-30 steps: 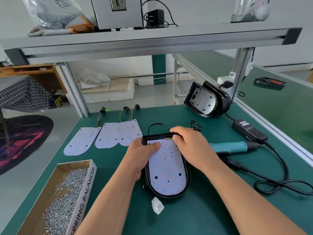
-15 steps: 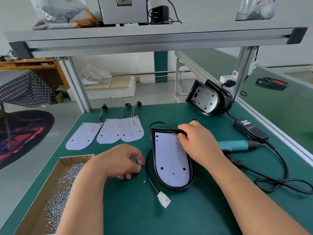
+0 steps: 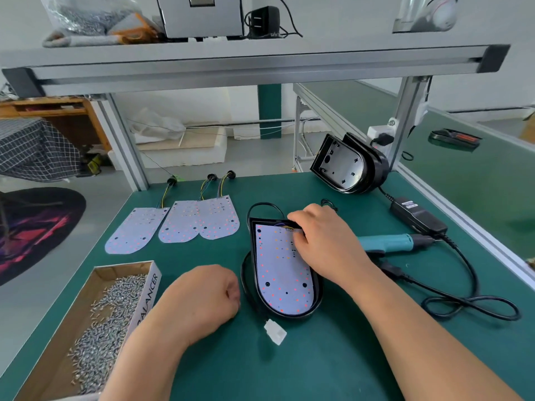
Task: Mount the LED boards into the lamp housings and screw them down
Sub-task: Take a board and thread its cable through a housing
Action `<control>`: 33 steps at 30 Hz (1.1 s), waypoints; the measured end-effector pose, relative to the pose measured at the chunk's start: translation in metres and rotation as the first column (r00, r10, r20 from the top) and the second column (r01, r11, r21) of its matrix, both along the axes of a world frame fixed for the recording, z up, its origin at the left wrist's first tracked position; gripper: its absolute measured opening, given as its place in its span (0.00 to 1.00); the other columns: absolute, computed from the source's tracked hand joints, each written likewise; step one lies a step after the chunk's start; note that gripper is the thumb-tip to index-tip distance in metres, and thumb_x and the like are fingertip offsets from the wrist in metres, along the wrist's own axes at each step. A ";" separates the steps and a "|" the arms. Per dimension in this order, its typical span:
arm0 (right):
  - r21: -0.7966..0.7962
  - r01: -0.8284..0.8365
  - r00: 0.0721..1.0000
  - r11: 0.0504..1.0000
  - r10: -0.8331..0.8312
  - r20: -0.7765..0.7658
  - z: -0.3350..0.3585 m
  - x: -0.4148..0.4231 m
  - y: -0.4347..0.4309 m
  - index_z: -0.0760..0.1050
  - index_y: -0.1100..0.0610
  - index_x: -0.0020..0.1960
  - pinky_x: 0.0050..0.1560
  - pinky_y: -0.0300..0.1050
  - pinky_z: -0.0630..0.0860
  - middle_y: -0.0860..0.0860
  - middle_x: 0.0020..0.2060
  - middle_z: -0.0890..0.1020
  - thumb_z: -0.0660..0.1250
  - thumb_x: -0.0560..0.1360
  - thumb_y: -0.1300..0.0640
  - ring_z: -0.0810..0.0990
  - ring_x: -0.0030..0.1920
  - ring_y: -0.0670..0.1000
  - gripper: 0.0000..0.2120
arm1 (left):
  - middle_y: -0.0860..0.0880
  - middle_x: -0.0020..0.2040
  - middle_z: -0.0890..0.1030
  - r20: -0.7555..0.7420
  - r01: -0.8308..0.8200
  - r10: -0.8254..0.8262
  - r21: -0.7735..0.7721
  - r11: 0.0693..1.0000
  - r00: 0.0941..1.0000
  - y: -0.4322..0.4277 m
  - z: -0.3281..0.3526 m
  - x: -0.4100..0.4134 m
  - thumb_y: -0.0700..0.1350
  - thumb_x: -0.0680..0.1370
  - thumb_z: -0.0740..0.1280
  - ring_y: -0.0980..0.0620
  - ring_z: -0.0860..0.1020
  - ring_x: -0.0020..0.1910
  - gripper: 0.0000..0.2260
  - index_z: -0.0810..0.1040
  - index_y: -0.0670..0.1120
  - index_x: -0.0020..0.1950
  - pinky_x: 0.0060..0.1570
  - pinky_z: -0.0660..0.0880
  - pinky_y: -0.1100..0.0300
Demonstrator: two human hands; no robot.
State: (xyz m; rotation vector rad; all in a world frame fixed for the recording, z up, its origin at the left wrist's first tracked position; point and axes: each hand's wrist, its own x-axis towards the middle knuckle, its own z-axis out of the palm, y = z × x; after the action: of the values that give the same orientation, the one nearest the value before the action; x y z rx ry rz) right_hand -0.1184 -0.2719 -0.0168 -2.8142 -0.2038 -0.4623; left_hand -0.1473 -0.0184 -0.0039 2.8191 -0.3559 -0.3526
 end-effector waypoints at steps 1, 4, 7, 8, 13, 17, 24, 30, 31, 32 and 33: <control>-0.016 -0.033 0.999 0.999 0.033 -0.004 -0.002 0.000 0.001 0.78 0.55 0.69 0.59 0.53 0.73 0.53 0.59 0.79 0.62 0.82 0.59 0.75 0.56 0.59 0.17 | 0.57 0.38 0.82 0.009 -0.008 0.009 -0.038 0.999 1.000 0.000 -0.001 -0.003 0.48 0.75 0.70 0.59 0.79 0.37 0.02 0.80 0.55 0.44 0.37 0.75 0.61; -0.052 -0.096 0.995 0.994 0.097 0.010 -0.006 0.001 0.002 0.74 0.55 0.76 0.67 0.49 0.68 0.53 0.66 0.78 0.61 0.83 0.61 0.72 0.64 0.60 0.22 | 0.60 0.42 0.82 -0.005 0.002 -0.002 -0.169 0.986 1.000 0.005 -0.003 -0.006 0.49 0.76 0.71 0.59 0.79 0.38 0.09 0.78 0.61 0.53 0.39 0.76 0.61; -0.002 -0.125 0.992 0.992 0.125 -0.009 -0.009 0.001 0.004 0.70 0.55 0.79 0.68 0.46 0.67 0.53 0.70 0.76 0.59 0.84 0.61 0.71 0.68 0.59 0.24 | 0.64 0.44 0.81 -0.007 0.029 -0.031 -0.229 0.973 0.999 0.008 -0.005 -0.004 0.49 0.76 0.73 0.61 0.79 0.40 0.11 0.81 0.64 0.55 0.42 0.76 0.60; 0.012 -0.132 0.991 0.991 0.132 -0.025 -0.010 0.001 0.004 0.68 0.54 0.80 0.68 0.47 0.68 0.52 0.70 0.75 0.59 0.84 0.61 0.71 0.68 0.58 0.24 | 0.64 0.44 0.81 -0.005 0.028 -0.030 -0.249 0.968 1.000 0.009 -0.006 -0.003 0.49 0.76 0.73 0.61 0.79 0.41 0.10 0.82 0.64 0.54 0.43 0.77 0.59; 0.002 -0.127 0.991 0.992 0.127 -0.044 -0.011 0.001 0.004 0.66 0.53 0.81 0.64 0.51 0.74 0.52 0.68 0.75 0.57 0.85 0.59 0.72 0.67 0.56 0.24 | 0.62 0.44 0.82 0.014 0.012 -0.008 -0.317 0.949 1.000 0.010 -0.012 0.003 0.48 0.75 0.76 0.62 0.79 0.36 0.11 0.80 0.63 0.51 0.42 0.79 0.57; -0.027 -0.120 0.991 0.992 0.118 -0.060 -0.011 -0.001 0.007 0.65 0.53 0.81 0.63 0.49 0.73 0.53 0.68 0.74 0.56 0.85 0.58 0.72 0.66 0.56 0.24 | 0.67 0.46 0.81 -0.002 0.012 -0.013 -0.322 0.947 1.000 0.010 -0.012 0.004 0.47 0.76 0.76 0.66 0.79 0.37 0.14 0.80 0.68 0.51 0.45 0.80 0.57; -0.050 -0.139 0.983 0.989 0.132 -0.126 -0.011 -0.003 0.008 0.66 0.55 0.79 0.63 0.52 0.74 0.54 0.64 0.74 0.55 0.86 0.58 0.71 0.64 0.57 0.21 | 0.62 0.48 0.80 0.052 0.053 -0.043 -0.220 0.974 0.998 0.004 -0.012 0.005 0.48 0.78 0.74 0.63 0.79 0.44 0.06 0.81 0.61 0.47 0.48 0.78 0.57; -0.172 -0.115 0.991 0.978 0.100 -0.091 -0.012 -0.004 0.011 0.70 0.54 0.72 0.59 0.53 0.74 0.51 0.57 0.79 0.56 0.83 0.59 0.71 0.57 0.57 0.18 | 0.55 0.37 0.83 0.071 -0.049 0.087 -0.418 0.907 0.994 0.011 -0.014 0.005 0.46 0.84 0.67 0.56 0.78 0.34 0.08 0.77 0.59 0.47 0.40 0.78 0.53; -0.164 -0.120 0.990 0.979 0.107 -0.091 -0.012 -0.002 0.009 0.71 0.55 0.72 0.60 0.52 0.73 0.51 0.58 0.79 0.56 0.83 0.59 0.71 0.58 0.57 0.18 | 0.51 0.35 0.84 0.089 -0.074 0.142 -0.530 0.845 0.986 0.011 -0.012 0.005 0.44 0.84 0.68 0.54 0.78 0.32 0.10 0.77 0.59 0.46 0.38 0.79 0.53; -0.132 -0.120 0.989 0.984 0.108 -0.097 -0.010 -0.002 0.007 0.71 0.55 0.71 0.61 0.52 0.72 0.51 0.59 0.79 0.57 0.83 0.59 0.71 0.59 0.57 0.17 | 0.49 0.34 0.84 0.112 -0.074 0.184 -0.628 0.775 0.977 0.010 -0.009 0.007 0.41 0.84 0.68 0.54 0.79 0.31 0.12 0.79 0.58 0.45 0.37 0.80 0.55; -0.085 -0.115 0.989 0.990 0.106 -0.104 -0.006 0.000 0.006 0.72 0.56 0.70 0.63 0.52 0.70 0.52 0.60 0.79 0.57 0.84 0.58 0.72 0.61 0.58 0.16 | 0.47 0.34 0.84 0.123 -0.058 0.207 -0.714 0.698 0.970 0.008 -0.007 0.007 0.39 0.83 0.70 0.54 0.79 0.31 0.14 0.80 0.57 0.44 0.36 0.79 0.60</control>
State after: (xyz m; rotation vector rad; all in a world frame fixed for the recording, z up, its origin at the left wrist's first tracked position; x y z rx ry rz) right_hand -0.1186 -0.2663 -0.0230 -2.8861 -0.3670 -0.2948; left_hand -0.1407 -0.0106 -0.0105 2.0857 -0.2475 0.0978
